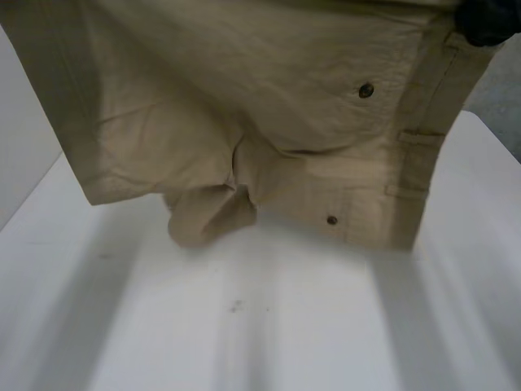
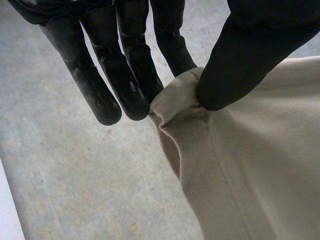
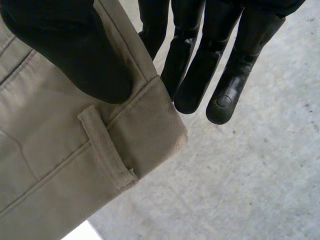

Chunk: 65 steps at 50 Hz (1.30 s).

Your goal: Fold the shorts.

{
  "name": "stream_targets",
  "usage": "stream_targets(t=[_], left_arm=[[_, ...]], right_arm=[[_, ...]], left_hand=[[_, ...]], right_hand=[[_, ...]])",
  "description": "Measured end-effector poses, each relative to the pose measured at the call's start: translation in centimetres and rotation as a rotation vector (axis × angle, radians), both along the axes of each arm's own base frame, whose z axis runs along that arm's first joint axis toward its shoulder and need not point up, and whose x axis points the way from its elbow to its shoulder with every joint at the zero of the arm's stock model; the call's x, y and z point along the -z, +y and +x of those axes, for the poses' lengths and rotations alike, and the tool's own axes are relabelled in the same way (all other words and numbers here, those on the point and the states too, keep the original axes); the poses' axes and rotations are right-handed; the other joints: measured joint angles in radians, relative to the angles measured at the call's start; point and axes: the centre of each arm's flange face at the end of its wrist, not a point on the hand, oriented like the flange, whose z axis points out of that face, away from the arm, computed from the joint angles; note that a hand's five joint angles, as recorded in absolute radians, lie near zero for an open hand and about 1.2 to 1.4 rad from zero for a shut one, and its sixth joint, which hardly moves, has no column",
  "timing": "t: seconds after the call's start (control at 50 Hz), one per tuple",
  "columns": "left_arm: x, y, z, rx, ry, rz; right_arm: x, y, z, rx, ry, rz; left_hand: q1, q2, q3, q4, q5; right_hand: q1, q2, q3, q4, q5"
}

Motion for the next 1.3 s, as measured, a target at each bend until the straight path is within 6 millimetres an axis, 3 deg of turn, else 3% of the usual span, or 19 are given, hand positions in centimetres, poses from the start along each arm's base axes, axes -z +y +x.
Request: stream_targets(t=[0.06,0.1,0.18,0.26,0.3,0.4,0.42,0.48,0.52,0.54,0.6,0.7,0.76,0.9,0.94,0.96,0.98,1.12,1.3], left_arm=[[0.5,-0.5,-0.2,0.0,-0.008,0.021],[4.0,-3.1,-1.1,0.002,-0.057,0.149],[8.2,-5.9,-2.1,0.003,-0.114,0.291],[12.3,-9.4,-3.1,-0.007,-0.164,0.417],[12.9,-10.4,-3.3,-0.011,-0.169,0.431],[12.0,-13.9,-3.7,-0.04,-0.148,0.387],[10.0,-15.0,-3.7,-0.056,-0.117,0.317],[6.9,-15.6,-3.4,-0.078,-0.07,0.21],[5.7,-15.6,-3.2,-0.085,-0.052,0.168],[2.1,-14.6,-2.7,-0.102,0.002,0.049],[-1.2,-12.6,-2.0,-0.109,0.052,-0.063],[-2.3,-9.9,-1.3,-0.104,0.071,-0.111],[-0.5,-9.1,-1.2,-0.097,0.048,-0.066],[7.6,-7.7,-1.0,-0.061,-0.057,0.159],[8.5,-7.6,-1.0,-0.056,-0.068,0.183],[11.5,-6.8,-1.0,-0.039,-0.104,0.268],[11.5,-6.8,-1.0,-0.039,-0.104,0.268],[18.7,-3.6,-0.4,0.001,-0.193,0.513],[22.0,0.5,-0.1,0.046,-0.274,0.714]], right_arm=[[0.3,-0.2,0.1,0.0,0.009,0.014],[4.0,-2.1,1.0,-0.002,0.088,0.148],[7.4,-3.7,1.9,-0.006,0.149,0.248],[10.0,-5.3,2.8,-0.009,0.179,0.297],[10.3,-6.0,3.1,-0.009,0.175,0.286],[9.0,-8.0,4.1,0.004,0.112,0.156],[6.8,-8.7,4.3,0.021,0.058,0.05],[3.7,-9.1,4.3,0.042,-0.013,-0.081],[2.6,-9.0,4.2,0.048,-0.038,-0.126],[-0.1,-8.4,4.1,0.055,-0.091,-0.22],[-1.9,-7.4,4.2,0.047,-0.121,-0.273],[-1.9,-6.1,4.8,0.018,-0.115,-0.251],[-0.1,-5.5,5.2,0.0,-0.072,-0.172],[7.2,-4.9,5.2,-0.016,0.07,0.077],[8.1,-4.7,5.1,-0.017,0.085,0.104],[10.3,-4.4,4.9,-0.019,0.122,0.168],[10.3,-4.4,4.9,-0.019,0.122,0.168],[15.2,-3.3,3.9,-0.013,0.214,0.316],[19.6,-0.2,1.7,-0.009,0.427,0.497]], left_hand=[[0.0,0.0,0.0,0.0,0.0],[0.0,0.0,0.0,0.0,0.0],[0.0,0.0,0.0,0.0,0.0],[0.0,0.0,0.0,0.0,0.0],[0.0,0.0,0.0,0.0,0.0],[0.0,0.0,0.0,0.0,0.0],[0.0,0.0,0.001,0.0,0.0],[0.0,0.0,0.001,0.0,0.0],[0.0,0.0,0.001,0.0,0.0],[0.0,0.0,0.0,0.0,0.0],[0.0,0.0,0.001,0.0,0.0],[0.0,0.0,0.001,0.0,0.0],[0.0,0.0,0.0,0.0,0.0],[0.0,0.0,0.001,0.0,0.0],[0.0,0.0,0.001,0.0,0.0],[0.0,0.0,0.001,0.0,0.0],[0.0,0.0,0.001,0.0,0.0],[0.0,0.0,0.0,0.0,0.0],[0.0,0.0,0.001,0.0,0.0]], right_hand=[[0.0,0.0,0.0,0.0,0.0],[0.0,0.0,0.0,0.0,0.001],[0.0,0.0,0.0,0.0,0.002],[0.0,0.0,0.0,0.0,0.004],[0.0,0.0,0.0,0.0,0.004],[0.0,0.0,0.0,0.0,0.004],[0.0,0.0,0.0,0.0,0.004],[0.0,0.0,0.0,0.0,0.004],[0.0,0.0,0.0,0.0,0.004],[0.0,0.0,0.0,0.0,0.004],[0.0,0.0,0.0,0.0,0.004],[0.0,0.0,0.0,0.0,0.006],[0.0,0.0,0.0,0.0,0.005],[0.0,0.0,0.0,0.0,0.006],[0.0,0.0,0.0,0.0,0.006],[0.0,0.0,0.0,0.0,0.006],[0.0,0.0,0.0,0.0,0.006],[0.0,0.0,0.0,0.0,0.006],[0.0,0.0,0.0,0.0,0.006]])
